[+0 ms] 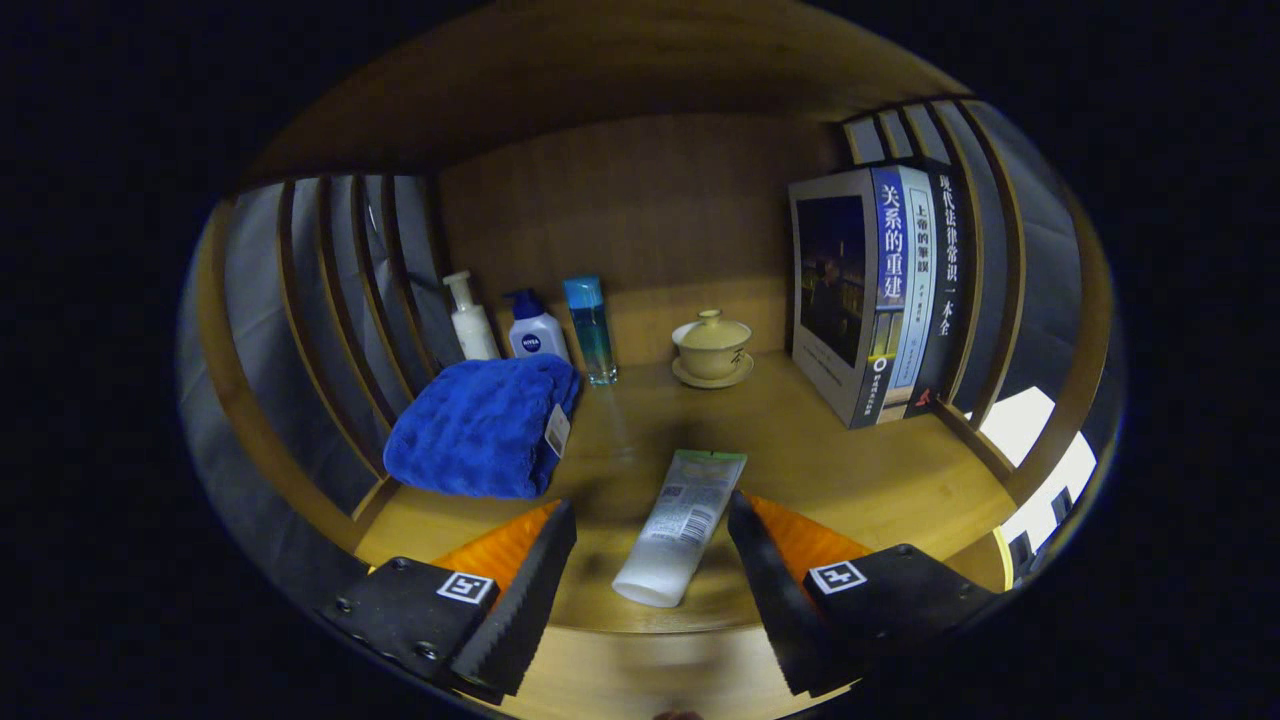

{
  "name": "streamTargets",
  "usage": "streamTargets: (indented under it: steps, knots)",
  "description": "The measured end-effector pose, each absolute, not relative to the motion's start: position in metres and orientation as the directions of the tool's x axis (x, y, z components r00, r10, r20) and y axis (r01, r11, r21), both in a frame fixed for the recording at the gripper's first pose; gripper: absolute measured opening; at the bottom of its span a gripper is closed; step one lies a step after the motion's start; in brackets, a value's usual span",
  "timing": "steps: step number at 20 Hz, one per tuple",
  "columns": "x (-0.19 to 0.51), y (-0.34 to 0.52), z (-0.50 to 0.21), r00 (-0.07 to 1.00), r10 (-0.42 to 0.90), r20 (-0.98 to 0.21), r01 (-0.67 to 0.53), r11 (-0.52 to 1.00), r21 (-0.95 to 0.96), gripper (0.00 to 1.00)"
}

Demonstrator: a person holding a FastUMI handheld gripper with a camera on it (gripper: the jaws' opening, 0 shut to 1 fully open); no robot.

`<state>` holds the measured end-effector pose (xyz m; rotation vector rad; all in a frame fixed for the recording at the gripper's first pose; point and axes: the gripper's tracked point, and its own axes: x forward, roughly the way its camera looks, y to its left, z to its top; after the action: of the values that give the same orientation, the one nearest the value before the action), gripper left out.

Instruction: Pull open the drawer, take out the items inside it, and place them on the countertop above the cabinet.

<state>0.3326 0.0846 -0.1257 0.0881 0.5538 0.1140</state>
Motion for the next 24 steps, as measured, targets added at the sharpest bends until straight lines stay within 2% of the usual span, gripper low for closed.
streamTargets:
  steps: [7,15,19,24]
  knots:
    - [0.297,0.082,-0.066,0.902,0.176,-0.394,-0.130,0.981,0.141,0.99]
    - [0.221,0.085,-0.009,0.937,0.228,-0.266,-0.204,0.972,0.117,0.98]
    - [0.186,0.085,0.003,0.952,0.231,-0.203,-0.222,0.973,0.069,0.98]
    - [0.141,0.084,-0.017,0.963,0.219,-0.156,-0.217,0.976,0.032,0.98]
